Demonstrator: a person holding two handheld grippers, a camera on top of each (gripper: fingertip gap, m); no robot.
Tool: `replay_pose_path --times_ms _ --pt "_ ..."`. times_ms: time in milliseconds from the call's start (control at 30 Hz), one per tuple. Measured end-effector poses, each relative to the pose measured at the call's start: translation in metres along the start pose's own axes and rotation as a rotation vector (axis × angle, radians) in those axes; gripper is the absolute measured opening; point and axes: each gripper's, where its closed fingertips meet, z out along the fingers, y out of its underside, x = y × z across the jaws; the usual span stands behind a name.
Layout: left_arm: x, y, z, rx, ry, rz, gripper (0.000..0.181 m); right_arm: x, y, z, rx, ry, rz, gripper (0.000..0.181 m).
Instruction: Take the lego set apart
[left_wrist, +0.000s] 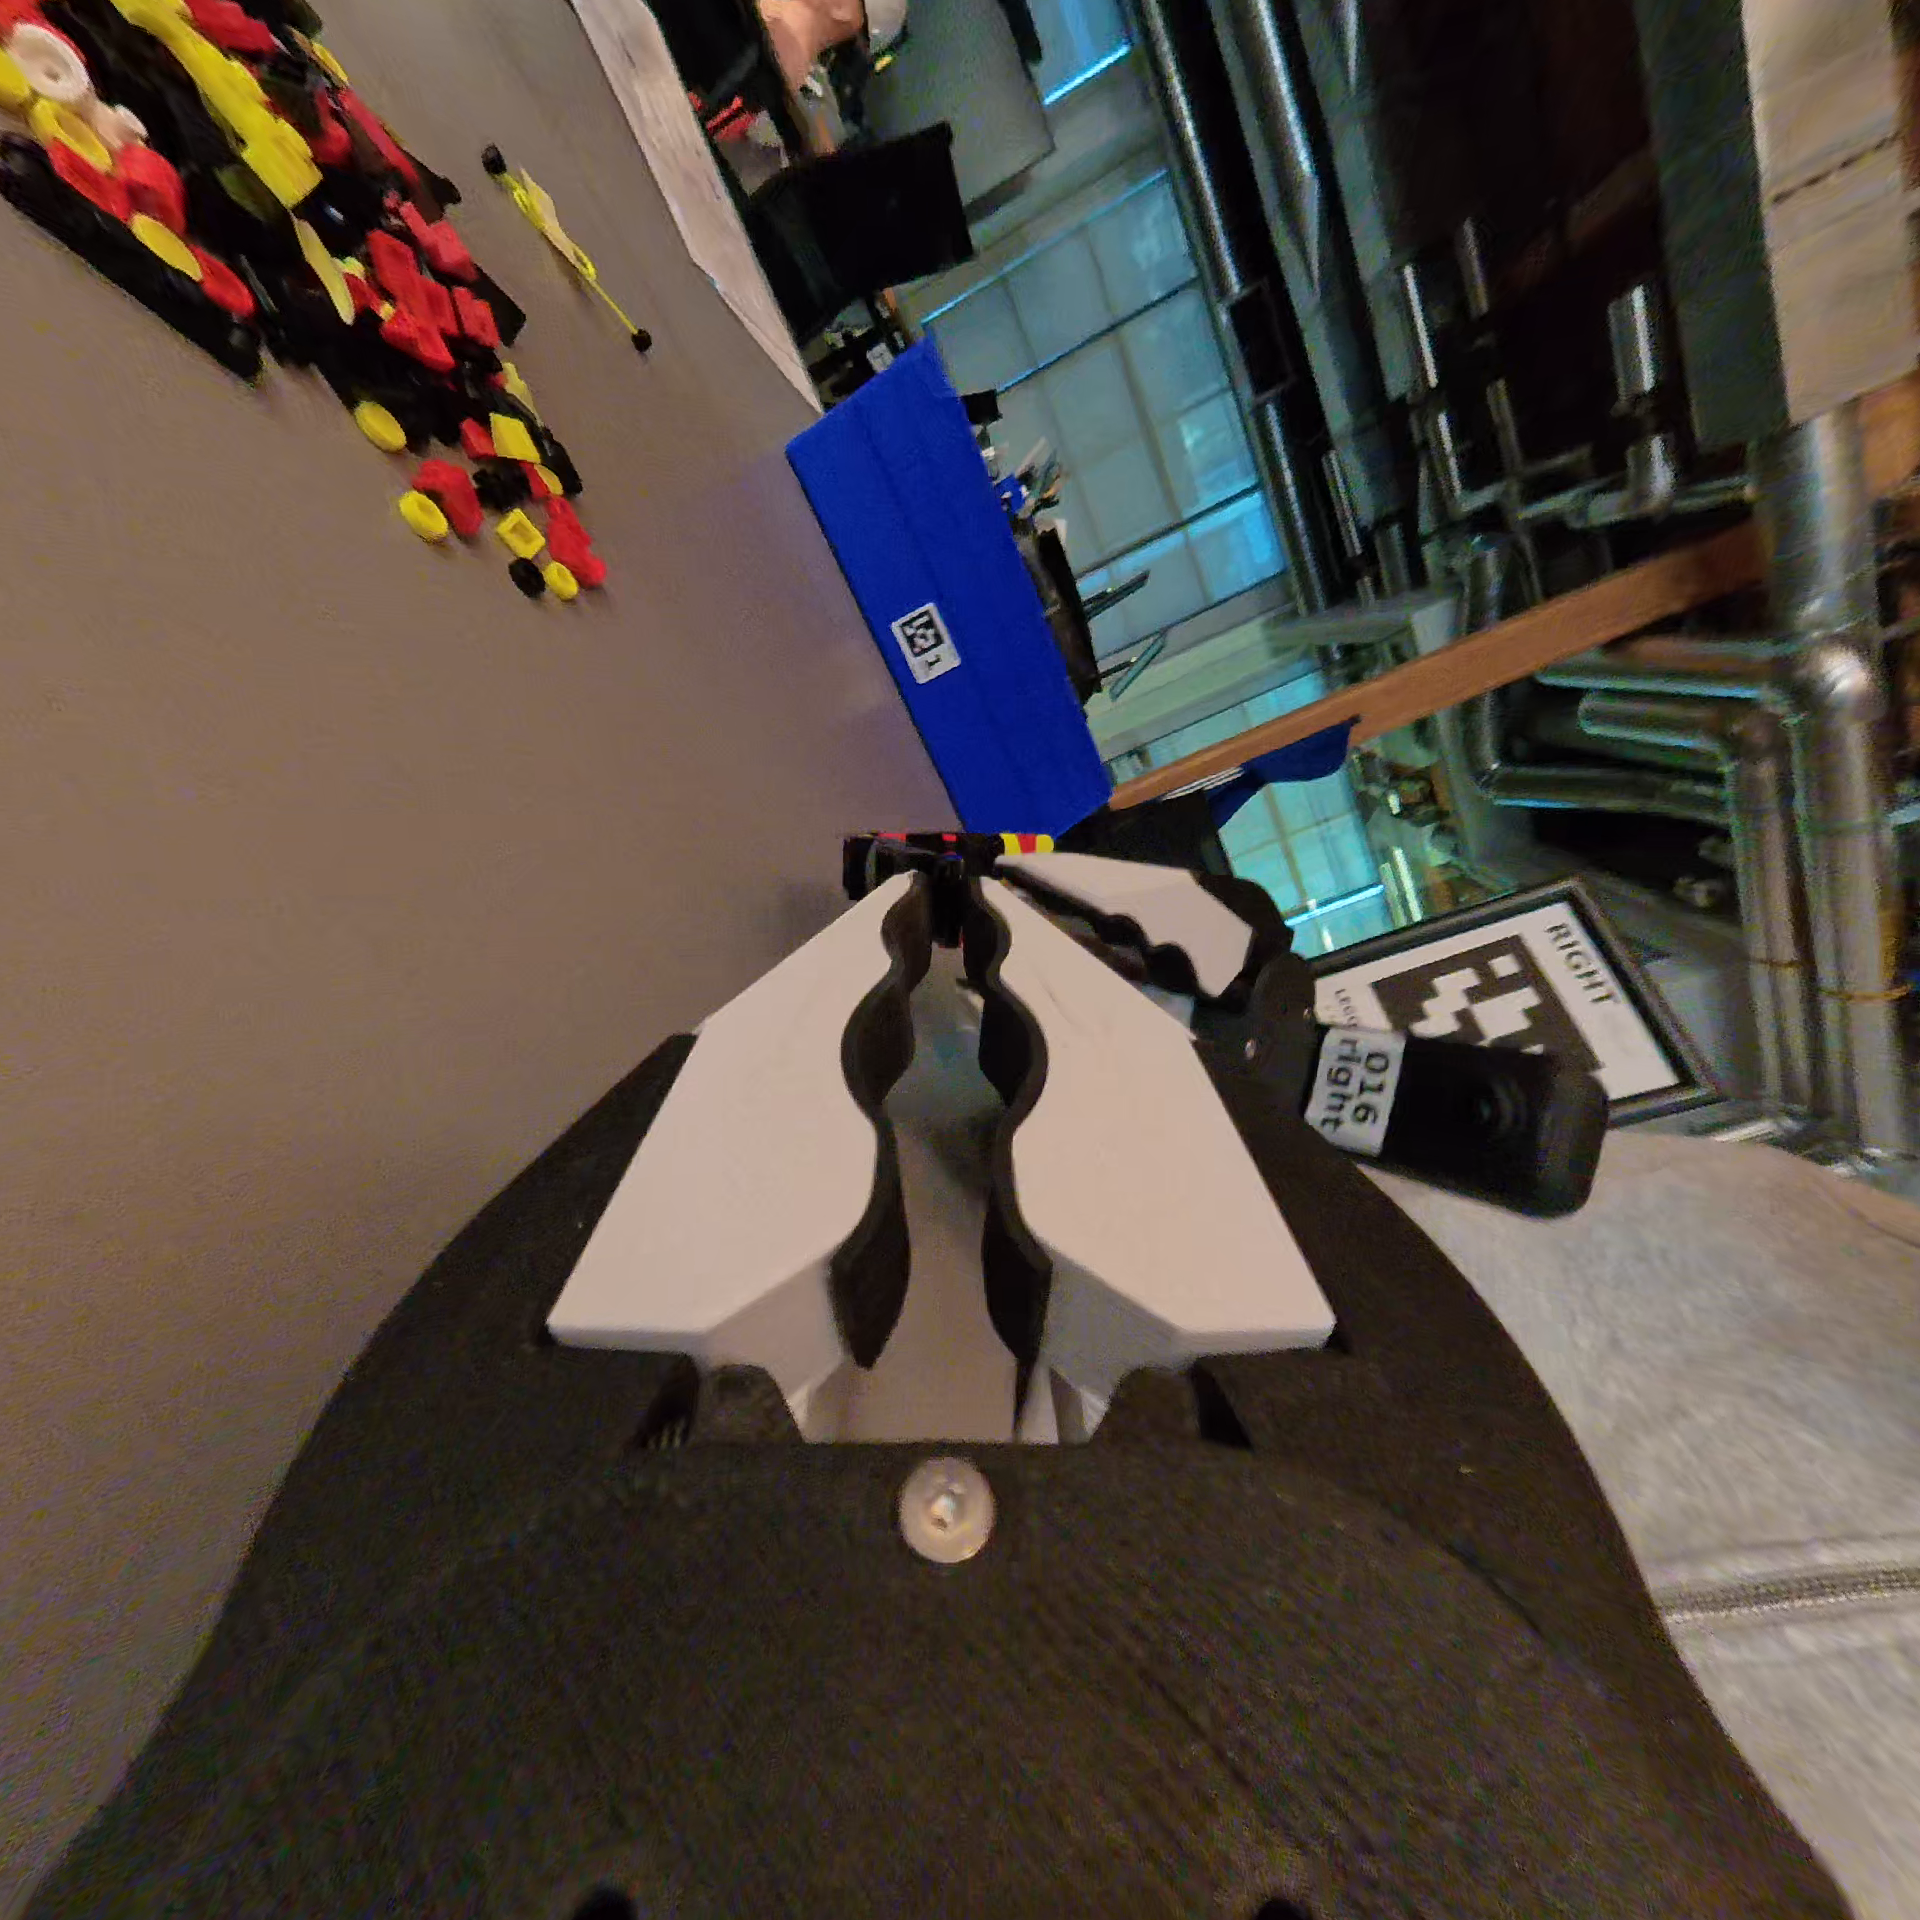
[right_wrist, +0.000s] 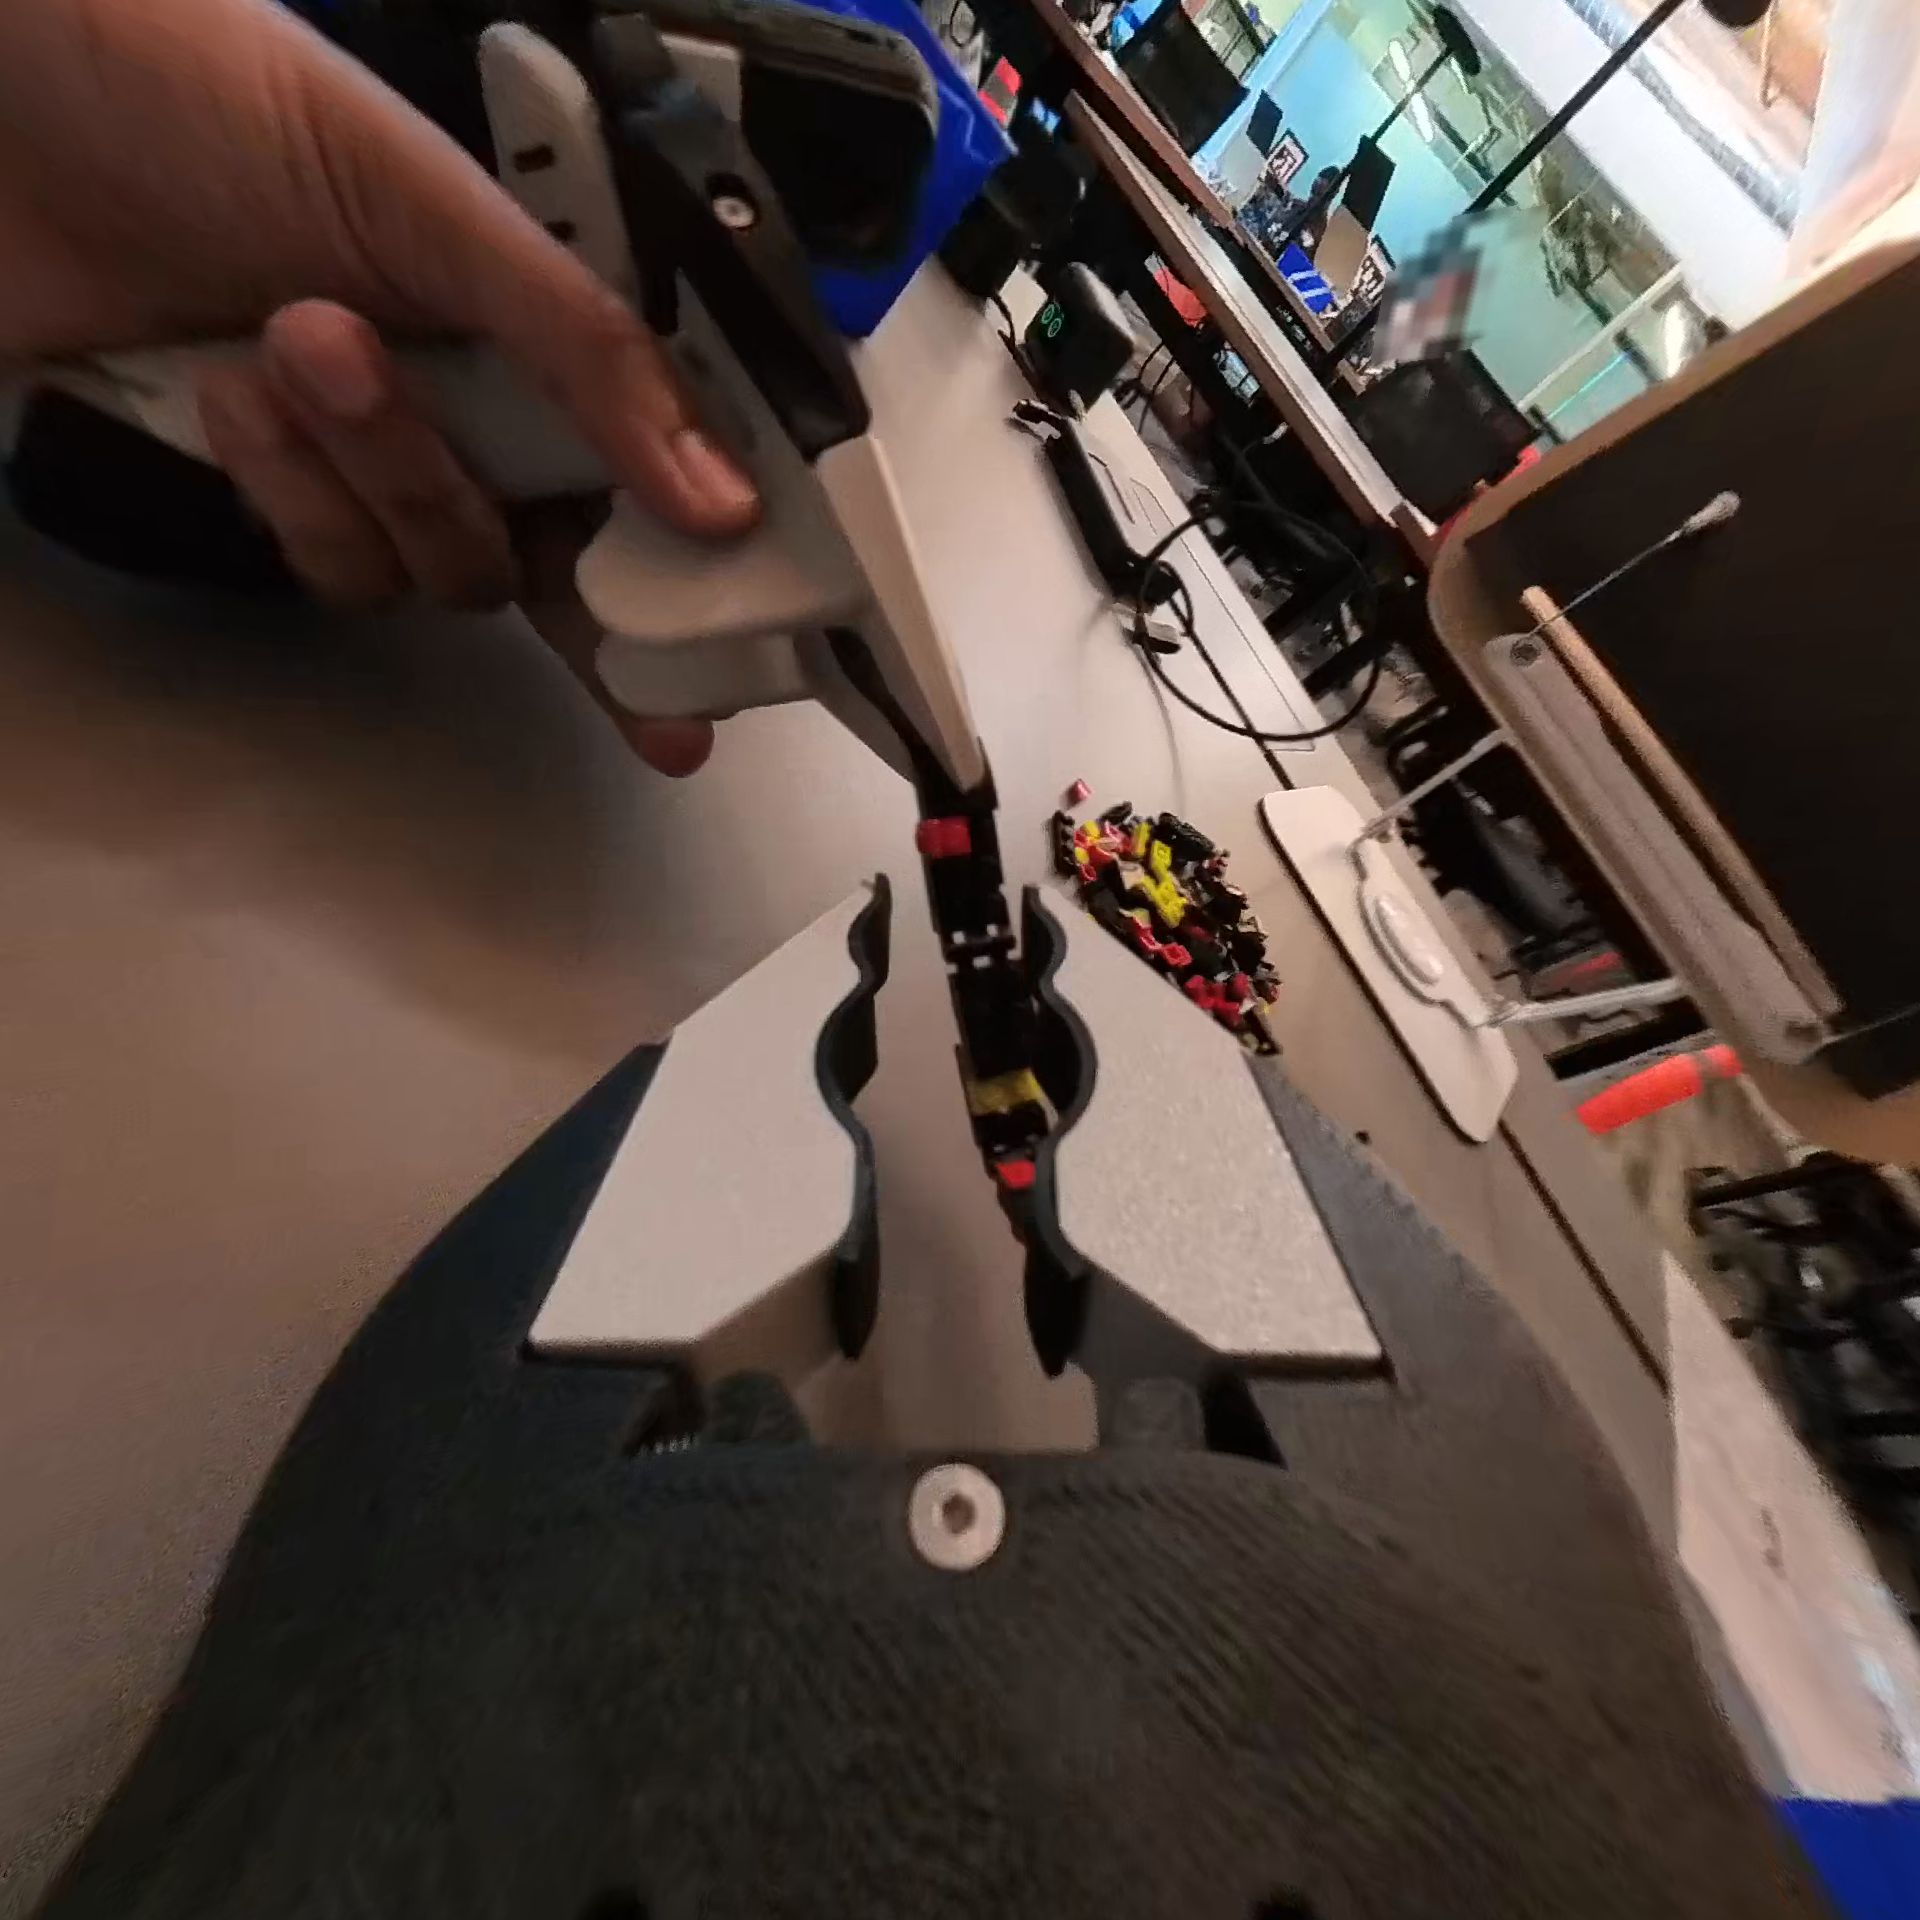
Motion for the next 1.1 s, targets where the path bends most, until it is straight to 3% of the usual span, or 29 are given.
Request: replay_pose_path --times_ms 167,533,633,733,800,967,1100 --pt "0.004 0.006 0.007 0.016 0.012 -0.019 0.004 -0.001 0.001 0.005 -0.056 0.077 -0.144 0.009" --pt "0.002 0.007 0.008 0.032 -0.01 0.001 0.005 -0.004 0.001 0.007 -0.049 0.024 -0.048 0.002" --pt "0.01 0.006 0.009 0.021 0.045 0.041 0.012 -0.001 -0.001 0.003 -0.023 -0.023 0.081 0.003" --pt "0.017 0.006 0.011 0.006 0.086 0.098 0.051 0.002 -0.009 -0.004 0.076 -0.122 0.294 0.003" --pt "0.024 0.006 0.011 0.004 0.122 0.159 0.068 0.003 -0.021 -0.013 0.173 -0.235 0.466 0.002" --pt "0.055 0.023 0.006 -0.082 0.295 0.306 0.065 0.003 -0.05 -0.038 0.4 -0.611 0.901 0.002" --pt "0.071 0.042 0.002 -0.166 0.401 0.369 0.037 0.02 -0.054 -0.047 0.515 -0.756 1.191 0.002"
